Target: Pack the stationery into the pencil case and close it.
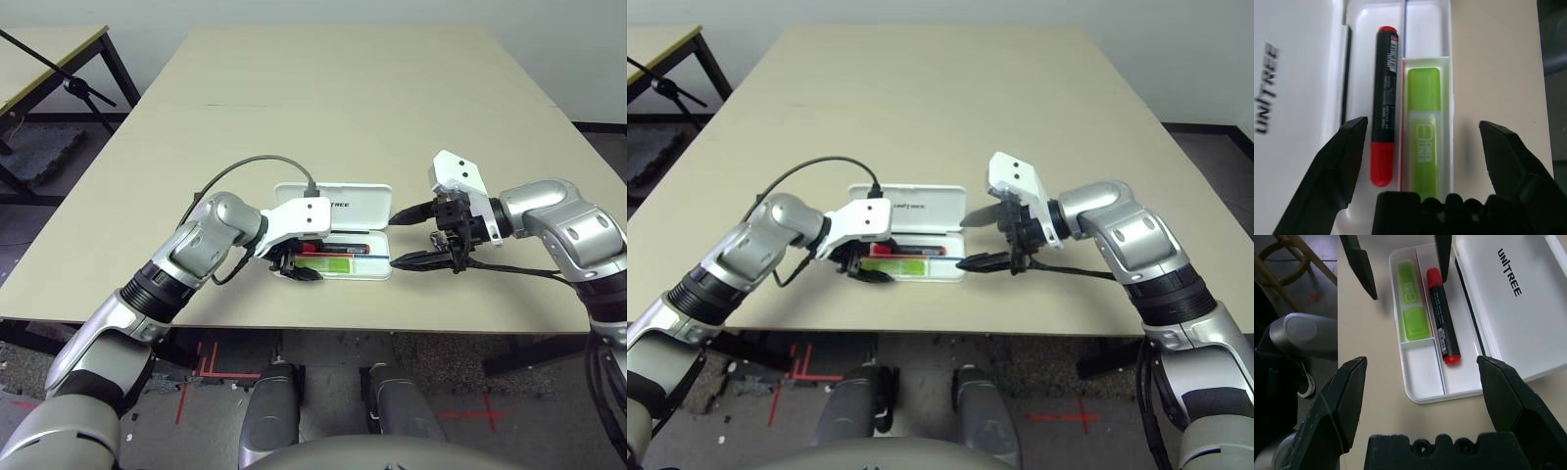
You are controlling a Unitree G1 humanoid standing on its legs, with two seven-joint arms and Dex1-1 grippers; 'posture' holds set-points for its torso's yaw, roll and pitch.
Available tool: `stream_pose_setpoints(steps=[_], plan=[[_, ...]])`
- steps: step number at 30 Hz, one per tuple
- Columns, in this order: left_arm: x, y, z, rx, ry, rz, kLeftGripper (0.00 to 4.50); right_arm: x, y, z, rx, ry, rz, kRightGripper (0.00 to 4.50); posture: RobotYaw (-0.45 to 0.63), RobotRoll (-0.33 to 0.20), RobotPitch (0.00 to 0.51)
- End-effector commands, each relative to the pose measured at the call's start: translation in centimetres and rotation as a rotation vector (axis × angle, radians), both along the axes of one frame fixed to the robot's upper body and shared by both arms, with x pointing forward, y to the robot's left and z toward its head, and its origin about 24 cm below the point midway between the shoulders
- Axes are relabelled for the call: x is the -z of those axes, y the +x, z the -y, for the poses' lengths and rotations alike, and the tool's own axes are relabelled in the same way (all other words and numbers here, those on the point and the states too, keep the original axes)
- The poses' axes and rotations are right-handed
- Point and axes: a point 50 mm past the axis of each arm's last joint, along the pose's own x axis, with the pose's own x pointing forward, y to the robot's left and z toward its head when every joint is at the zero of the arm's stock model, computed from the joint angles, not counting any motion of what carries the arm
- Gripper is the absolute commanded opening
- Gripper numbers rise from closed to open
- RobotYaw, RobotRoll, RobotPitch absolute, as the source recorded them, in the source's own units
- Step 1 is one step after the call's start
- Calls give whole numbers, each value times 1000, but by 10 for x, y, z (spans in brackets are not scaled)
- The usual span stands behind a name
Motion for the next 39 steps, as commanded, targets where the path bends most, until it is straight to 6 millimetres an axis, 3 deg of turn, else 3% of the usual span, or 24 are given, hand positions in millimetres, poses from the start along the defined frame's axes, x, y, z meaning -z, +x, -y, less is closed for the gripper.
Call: stream_pose_setpoints(steps=[1,7,11,18,25,31,39], plan=[[-26,-5,-9,14,-69,38,4436,0,1,2,8,-5,8,4500,-16,0,69],[-41,-19,-42,-10,-123,44,4436,4,1,5,28,-3,-2,4500,-11,0,65],[-45,-27,-50,-22,-148,40,4436,10,2,7,47,-11,-17,4500,2,0,63],[-42,-28,-46,-36,-160,53,4436,0,1,6,189,-1,-41,4500,5,0,71],[-33,-29,-40,-34,-164,37,4436,-6,14,28,696,-150,16,4500,-16,0,84],[-29,-28,-37,-22,-161,28,4436,12,8,32,903,-160,-73,4500,-42,0,90],[-29,-25,-34,-8,-160,27,4436,33,5,28,997,-197,-114,4500,-45,0,90]])
